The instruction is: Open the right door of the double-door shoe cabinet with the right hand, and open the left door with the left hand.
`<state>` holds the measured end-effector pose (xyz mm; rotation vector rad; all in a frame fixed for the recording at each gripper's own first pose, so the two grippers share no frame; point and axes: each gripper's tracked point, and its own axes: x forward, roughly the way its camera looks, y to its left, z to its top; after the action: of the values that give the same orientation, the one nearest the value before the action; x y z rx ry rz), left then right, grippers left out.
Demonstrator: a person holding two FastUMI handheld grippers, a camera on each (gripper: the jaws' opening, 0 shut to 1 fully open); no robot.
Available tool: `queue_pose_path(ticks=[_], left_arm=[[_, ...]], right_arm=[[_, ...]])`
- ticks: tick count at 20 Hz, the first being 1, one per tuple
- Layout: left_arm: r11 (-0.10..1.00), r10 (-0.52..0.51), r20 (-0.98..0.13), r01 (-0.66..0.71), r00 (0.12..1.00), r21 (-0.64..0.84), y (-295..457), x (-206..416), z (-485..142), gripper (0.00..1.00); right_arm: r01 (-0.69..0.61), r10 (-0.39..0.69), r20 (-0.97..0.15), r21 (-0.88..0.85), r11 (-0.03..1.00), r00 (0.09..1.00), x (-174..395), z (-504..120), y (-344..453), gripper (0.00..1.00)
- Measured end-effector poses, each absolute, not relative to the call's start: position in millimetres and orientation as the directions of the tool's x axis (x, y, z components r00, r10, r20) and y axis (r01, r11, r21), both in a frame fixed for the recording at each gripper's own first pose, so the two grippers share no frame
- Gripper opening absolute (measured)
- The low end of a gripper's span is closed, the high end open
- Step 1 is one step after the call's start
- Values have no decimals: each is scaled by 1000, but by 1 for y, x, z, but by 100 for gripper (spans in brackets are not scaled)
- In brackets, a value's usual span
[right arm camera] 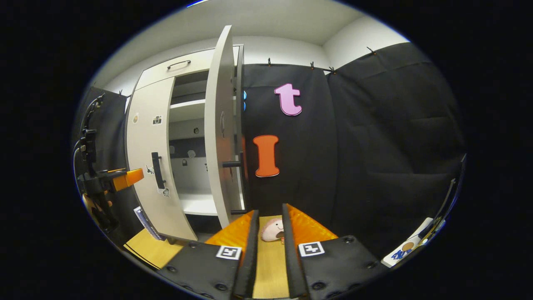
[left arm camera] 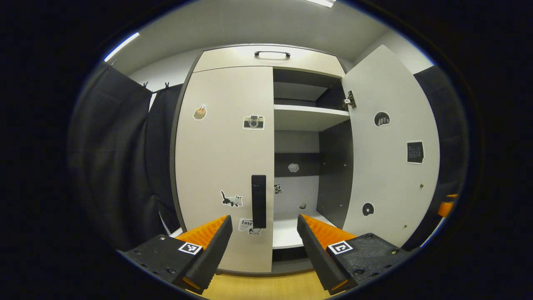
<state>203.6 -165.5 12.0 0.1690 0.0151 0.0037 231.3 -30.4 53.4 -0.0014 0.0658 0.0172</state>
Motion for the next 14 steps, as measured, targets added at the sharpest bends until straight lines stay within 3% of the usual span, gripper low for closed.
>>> queue_pose_path(ticks=[1,3,7,14], left_arm=[[986,9,-16,-7,1000,165,-163,212,9,92],[988,18,-24,-14,1000,153,-157,228,5,96],[984,42,19,-44,999,175,-146,256,8,95],[987,56,-12,-54,998,153,-136,296,-9,94]], right_arm=[[-16,15,-63,-6,1000,998,229,55,-33,47],[-3,3,-56,-12,1000,998,225,56,-39,44],[43,-43,-43,-1,999,998,222,59,-49,100],[68,-66,-64,27,997,996,217,54,-55,100]])
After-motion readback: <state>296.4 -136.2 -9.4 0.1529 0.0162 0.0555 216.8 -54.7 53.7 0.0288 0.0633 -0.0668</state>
